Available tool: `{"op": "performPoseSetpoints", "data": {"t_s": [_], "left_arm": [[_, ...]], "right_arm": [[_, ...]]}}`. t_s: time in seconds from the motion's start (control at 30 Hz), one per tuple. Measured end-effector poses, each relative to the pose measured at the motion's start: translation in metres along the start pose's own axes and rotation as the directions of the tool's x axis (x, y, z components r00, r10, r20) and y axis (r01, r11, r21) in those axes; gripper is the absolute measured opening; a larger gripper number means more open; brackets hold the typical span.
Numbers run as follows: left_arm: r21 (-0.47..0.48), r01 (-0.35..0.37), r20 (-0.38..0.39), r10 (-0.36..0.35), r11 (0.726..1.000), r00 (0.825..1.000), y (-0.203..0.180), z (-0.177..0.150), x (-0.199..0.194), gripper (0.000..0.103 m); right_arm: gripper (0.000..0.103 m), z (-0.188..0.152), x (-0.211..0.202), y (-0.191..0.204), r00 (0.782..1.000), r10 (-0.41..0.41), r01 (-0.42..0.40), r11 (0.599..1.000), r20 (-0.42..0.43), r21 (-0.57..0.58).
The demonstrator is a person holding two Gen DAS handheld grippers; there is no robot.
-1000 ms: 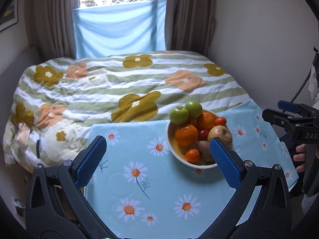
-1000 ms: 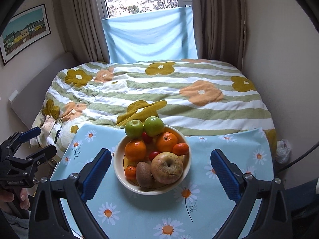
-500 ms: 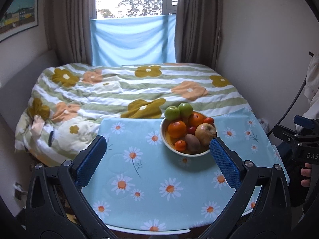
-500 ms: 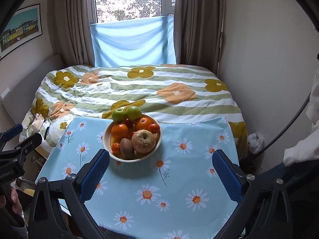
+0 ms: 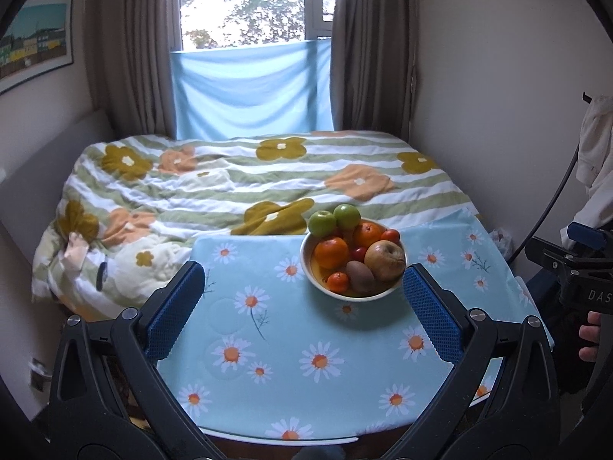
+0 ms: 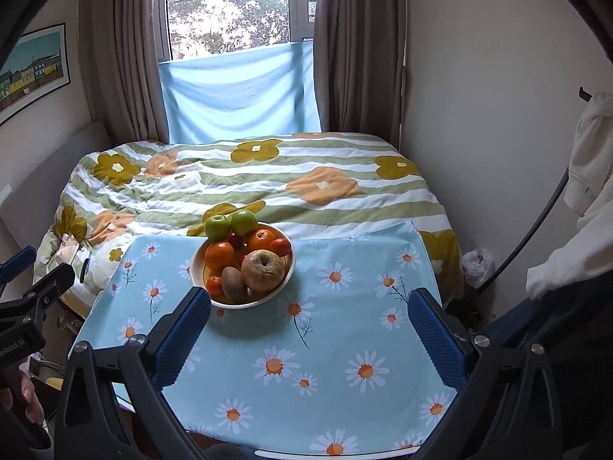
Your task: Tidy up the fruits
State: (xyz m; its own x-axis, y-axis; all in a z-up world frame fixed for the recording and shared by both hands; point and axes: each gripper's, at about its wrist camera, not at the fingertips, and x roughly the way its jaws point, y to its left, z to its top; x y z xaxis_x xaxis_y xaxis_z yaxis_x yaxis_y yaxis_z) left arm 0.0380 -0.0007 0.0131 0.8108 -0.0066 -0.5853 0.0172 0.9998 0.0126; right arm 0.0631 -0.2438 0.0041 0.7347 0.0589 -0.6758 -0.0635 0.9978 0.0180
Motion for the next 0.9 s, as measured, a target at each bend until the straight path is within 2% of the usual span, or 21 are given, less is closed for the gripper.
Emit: {"op": "performPoseSetpoints", "data": {"t_s": [0.9], "left_arm": [[0.001, 0.006, 0.001, -0.006, 1.0, 1.0, -0.0062, 0.0043, 0.0038, 0.103]], "right_arm": [[0.103, 0.0016, -0.0036, -0.0049, 1.0, -0.015, 0.015, 1.0, 0.008, 0.002]]}}
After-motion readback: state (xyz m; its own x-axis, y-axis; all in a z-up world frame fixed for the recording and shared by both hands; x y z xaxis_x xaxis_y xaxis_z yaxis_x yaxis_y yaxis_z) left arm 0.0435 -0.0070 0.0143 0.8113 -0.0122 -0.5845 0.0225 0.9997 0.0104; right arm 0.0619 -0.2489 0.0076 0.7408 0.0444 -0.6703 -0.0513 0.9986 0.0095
